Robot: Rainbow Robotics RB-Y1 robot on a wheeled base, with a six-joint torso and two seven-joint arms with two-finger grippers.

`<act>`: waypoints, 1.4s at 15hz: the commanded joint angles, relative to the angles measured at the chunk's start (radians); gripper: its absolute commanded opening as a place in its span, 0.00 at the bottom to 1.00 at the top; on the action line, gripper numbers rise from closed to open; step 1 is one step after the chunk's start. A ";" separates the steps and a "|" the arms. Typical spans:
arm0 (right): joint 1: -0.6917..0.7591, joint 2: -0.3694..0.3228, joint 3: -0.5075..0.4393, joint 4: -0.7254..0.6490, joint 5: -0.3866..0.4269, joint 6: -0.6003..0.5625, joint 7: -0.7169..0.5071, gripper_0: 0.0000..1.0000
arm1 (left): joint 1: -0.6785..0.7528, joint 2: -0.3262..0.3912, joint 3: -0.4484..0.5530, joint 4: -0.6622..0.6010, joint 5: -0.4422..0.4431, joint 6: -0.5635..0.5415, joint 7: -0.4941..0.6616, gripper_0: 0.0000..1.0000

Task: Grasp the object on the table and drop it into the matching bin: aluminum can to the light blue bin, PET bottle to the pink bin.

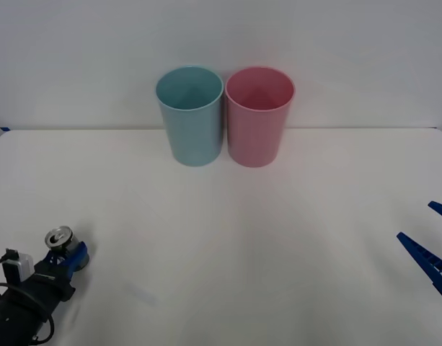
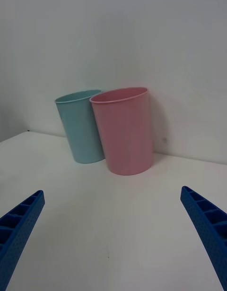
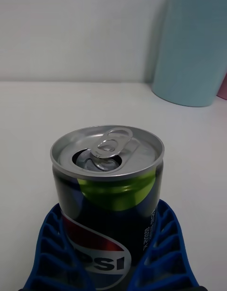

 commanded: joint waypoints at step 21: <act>0.000 0.000 0.000 0.000 0.000 0.000 0.000 1.00 | 0.077 0.017 0.100 -0.614 -0.056 -0.020 0.509 0.00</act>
